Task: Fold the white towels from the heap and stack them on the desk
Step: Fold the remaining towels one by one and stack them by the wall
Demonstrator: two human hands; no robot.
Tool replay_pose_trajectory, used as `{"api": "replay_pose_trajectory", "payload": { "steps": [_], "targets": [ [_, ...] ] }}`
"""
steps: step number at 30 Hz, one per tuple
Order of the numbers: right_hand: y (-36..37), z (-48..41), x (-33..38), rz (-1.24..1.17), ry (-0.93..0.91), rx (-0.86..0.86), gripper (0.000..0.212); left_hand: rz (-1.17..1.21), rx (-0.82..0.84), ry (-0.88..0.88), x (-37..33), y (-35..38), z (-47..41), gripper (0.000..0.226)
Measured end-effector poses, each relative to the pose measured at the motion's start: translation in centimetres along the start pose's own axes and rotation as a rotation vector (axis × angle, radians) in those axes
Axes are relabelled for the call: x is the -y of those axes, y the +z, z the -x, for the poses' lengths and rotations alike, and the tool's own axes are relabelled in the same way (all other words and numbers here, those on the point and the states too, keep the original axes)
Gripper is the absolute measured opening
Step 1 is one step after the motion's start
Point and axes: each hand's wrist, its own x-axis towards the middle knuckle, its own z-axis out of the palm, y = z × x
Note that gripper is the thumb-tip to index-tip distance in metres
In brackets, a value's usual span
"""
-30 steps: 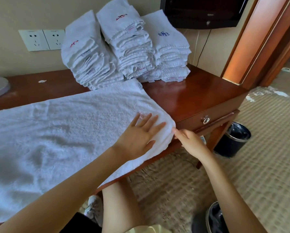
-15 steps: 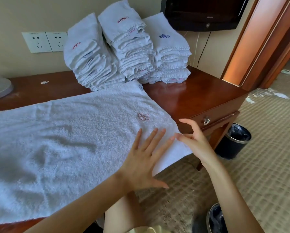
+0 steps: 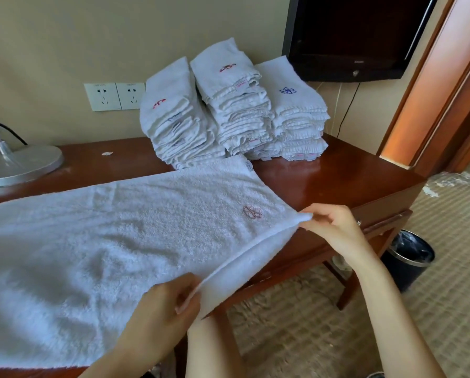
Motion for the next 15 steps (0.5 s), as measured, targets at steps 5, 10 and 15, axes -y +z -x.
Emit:
{"api": "replay_pose_trajectory", "payload": {
  "steps": [5, 10, 15],
  "targets": [
    [0.8, -3.8, -0.3, -0.073, -0.021, -0.074, 0.041, -0.046, -0.103, -0.051, -0.6, -5.1, -2.6, 0.017],
    [3.1, -9.6, -1.0, -0.009, -0.023, -0.187, 0.045, -0.262, -0.243, -0.018, -2.1, -9.9, -12.4, 0.017],
    [4.4, -12.9, -3.3, 0.434, 0.038, -0.215, 0.051, -0.444, -0.140, -0.171, 0.9, -10.5, -17.7, 0.023]
  ]
}}
